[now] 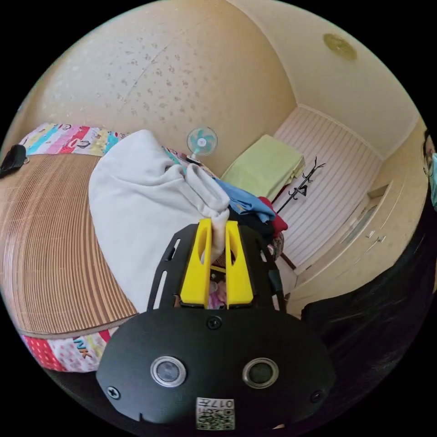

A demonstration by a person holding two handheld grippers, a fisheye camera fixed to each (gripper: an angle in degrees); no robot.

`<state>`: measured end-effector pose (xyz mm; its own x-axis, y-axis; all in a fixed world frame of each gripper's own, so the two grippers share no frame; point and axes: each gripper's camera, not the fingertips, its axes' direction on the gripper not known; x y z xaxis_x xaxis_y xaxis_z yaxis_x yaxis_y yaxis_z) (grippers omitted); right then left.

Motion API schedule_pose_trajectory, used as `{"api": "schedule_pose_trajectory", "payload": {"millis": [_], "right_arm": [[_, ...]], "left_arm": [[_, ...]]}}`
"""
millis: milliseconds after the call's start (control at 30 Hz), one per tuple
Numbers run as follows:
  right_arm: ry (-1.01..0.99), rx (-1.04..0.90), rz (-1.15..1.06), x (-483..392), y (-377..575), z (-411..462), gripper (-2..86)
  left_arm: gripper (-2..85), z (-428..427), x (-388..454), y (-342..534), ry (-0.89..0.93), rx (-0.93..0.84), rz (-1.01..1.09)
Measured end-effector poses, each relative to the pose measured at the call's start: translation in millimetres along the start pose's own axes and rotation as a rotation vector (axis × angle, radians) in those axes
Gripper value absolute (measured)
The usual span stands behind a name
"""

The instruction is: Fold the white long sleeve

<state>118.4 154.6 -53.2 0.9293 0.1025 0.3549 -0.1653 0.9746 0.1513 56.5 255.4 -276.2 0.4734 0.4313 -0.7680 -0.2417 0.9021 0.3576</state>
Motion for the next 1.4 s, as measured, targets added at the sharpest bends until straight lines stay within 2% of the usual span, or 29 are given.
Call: {"api": "schedule_pose_trajectory", "payload": {"millis": [67, 167, 367, 467, 567, 700, 800, 933, 1000, 1067, 1100, 1233, 1333, 1367, 1400], "right_arm": [[0.001, 0.001, -0.001, 2, -3, 1, 3.1], [0.011, -0.008, -0.009, 6, -8, 5, 3.5], [0.000, -0.011, -0.007, 20, -21, 8, 4.4], [-0.021, -0.110, 0.019, 30, -41, 5, 5.0], [-0.046, -0.216, 0.043, 46, -54, -10, 6.1], [-0.039, -0.185, 0.154, 74, -36, -54, 8.4], [-0.001, -0.113, 0.195, 82, -12, -88, 11.0], [-0.034, -0.065, 0.237, 84, 8, -113, 14.3], [-0.178, -0.102, 0.264, 91, 12, -106, 16.6], [-0.293, -0.142, 0.253, 95, 12, -93, 18.6], [-0.343, -0.178, 0.230, 97, 12, -82, 20.1], [-0.499, -0.308, 0.220, 108, 9, -48, 24.2], [-0.597, -0.330, 0.255, 122, 8, -36, 25.4], [-0.613, -0.322, 0.284, 129, 8, -35, 25.5], [-0.628, -0.304, 0.314, 137, 9, -36, 25.6]], "left_arm": [[7.3, 30, 10, 9, 0.014, -0.078, 0.001], [7.9, 39, 18, 19, 0.068, -0.086, 0.021], [8.7, 8, -12, 0, -0.273, -0.060, -0.083], [11.4, 17, -41, -10, -0.300, -0.125, -0.142], [11.9, 66, -67, -7, -0.316, -0.323, -0.168], [11.0, 77, -50, 1, -0.465, -0.272, -0.090], [10.9, 68, -44, 2, -0.499, -0.264, -0.057], [10.2, 27, -65, 5, -0.426, -0.187, -0.144], [13.1, -11, -96, 15, -0.363, -0.062, -0.283], [18.2, -29, -126, 24, -0.273, -0.017, -0.373], [21.5, -34, -145, 30, -0.220, -0.023, -0.415], [23.4, -23, -193, 47, -0.094, -0.121, -0.533], [22.2, -7, -213, 60, 0.002, -0.160, -0.608], [20.4, -7, -217, 62, -0.008, -0.148, -0.633], [17.9, -1, -223, 62, 0.057, -0.173, -0.656]]}}
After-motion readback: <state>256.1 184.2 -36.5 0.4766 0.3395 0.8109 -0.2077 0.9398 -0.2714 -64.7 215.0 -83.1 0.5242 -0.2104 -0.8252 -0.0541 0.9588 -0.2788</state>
